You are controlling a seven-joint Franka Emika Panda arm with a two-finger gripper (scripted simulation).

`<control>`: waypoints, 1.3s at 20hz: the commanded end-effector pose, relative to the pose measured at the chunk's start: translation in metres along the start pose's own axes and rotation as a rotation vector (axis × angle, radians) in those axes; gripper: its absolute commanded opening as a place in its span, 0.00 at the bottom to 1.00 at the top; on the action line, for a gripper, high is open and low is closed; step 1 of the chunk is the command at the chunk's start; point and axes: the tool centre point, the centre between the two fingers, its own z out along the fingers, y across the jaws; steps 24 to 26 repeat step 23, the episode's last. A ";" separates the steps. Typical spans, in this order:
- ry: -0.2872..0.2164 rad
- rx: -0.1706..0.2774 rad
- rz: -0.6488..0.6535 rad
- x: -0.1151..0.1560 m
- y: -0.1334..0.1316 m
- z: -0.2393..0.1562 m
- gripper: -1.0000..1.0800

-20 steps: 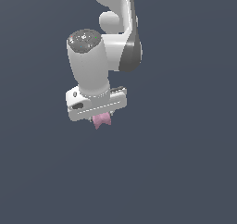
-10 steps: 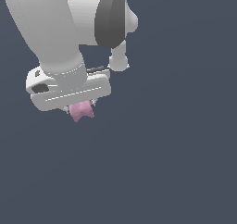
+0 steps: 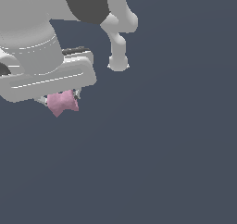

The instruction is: Pick up the object and move it to a goal position.

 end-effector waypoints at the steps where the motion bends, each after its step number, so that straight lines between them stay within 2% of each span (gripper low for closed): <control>1: -0.001 0.000 0.000 0.001 0.007 -0.011 0.00; 13: -0.001 0.000 0.000 0.004 0.028 -0.042 0.00; 26: -0.001 0.000 0.000 0.005 0.032 -0.047 0.00</control>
